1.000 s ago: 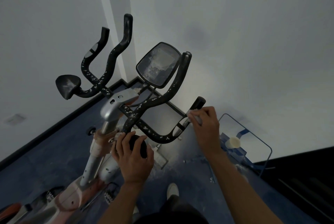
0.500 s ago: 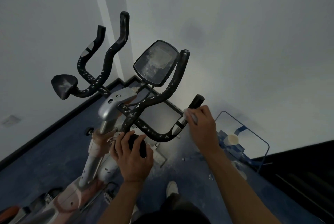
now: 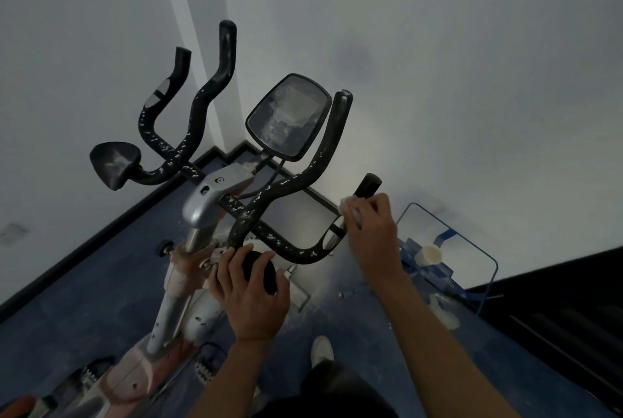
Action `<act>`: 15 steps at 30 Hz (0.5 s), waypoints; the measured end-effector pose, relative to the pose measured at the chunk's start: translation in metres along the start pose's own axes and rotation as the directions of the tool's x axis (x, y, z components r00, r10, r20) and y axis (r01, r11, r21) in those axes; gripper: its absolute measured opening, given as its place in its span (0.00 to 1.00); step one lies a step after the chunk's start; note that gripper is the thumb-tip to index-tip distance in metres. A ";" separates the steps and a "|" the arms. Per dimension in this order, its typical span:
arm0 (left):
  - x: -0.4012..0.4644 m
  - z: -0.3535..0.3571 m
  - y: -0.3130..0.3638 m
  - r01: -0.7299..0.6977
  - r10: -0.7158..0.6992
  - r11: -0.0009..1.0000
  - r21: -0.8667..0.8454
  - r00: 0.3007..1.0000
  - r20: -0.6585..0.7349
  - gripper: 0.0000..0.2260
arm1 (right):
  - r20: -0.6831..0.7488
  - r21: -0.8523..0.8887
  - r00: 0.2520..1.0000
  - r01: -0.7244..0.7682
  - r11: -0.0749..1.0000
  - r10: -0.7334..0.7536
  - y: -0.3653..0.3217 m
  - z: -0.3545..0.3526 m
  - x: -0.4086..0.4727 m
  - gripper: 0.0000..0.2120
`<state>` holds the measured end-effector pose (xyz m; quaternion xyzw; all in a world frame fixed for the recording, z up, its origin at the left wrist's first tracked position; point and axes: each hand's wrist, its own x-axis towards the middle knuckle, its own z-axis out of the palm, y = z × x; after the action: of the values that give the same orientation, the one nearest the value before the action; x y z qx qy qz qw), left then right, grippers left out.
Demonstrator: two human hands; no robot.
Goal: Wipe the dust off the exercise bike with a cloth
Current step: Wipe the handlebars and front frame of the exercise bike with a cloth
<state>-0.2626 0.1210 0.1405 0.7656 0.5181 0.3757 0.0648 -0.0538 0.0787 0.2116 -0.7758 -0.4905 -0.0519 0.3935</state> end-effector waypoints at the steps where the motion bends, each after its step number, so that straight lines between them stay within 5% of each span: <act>1: 0.000 0.000 0.000 0.000 0.000 1.000 -0.006 1.000 -0.001 0.13 | 0.015 0.012 1.000 -0.016 1.000 0.016 0.000 -0.001 -0.008 0.10; 5: 0.001 -0.001 -0.002 -0.013 0.014 1.000 -0.016 1.000 0.009 0.13 | 0.077 -0.002 0.996 -0.040 0.999 0.040 0.003 -0.008 -0.017 0.16; 10: 0.001 -0.001 -0.002 -0.017 0.017 1.000 -0.012 1.000 0.021 0.14 | -0.093 -0.012 0.996 0.012 1.000 -0.013 -0.007 -0.014 0.017 0.14; 15: 0.000 0.000 -0.004 -0.017 0.017 1.000 -0.019 1.000 0.018 0.14 | 0.072 -0.119 0.996 -0.043 0.992 0.052 -0.010 0.002 0.002 0.10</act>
<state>-0.2654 0.1230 0.1388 0.7728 0.5074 0.3741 0.0735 -0.0611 0.0838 0.2170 -0.8104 -0.4825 -0.0419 0.3297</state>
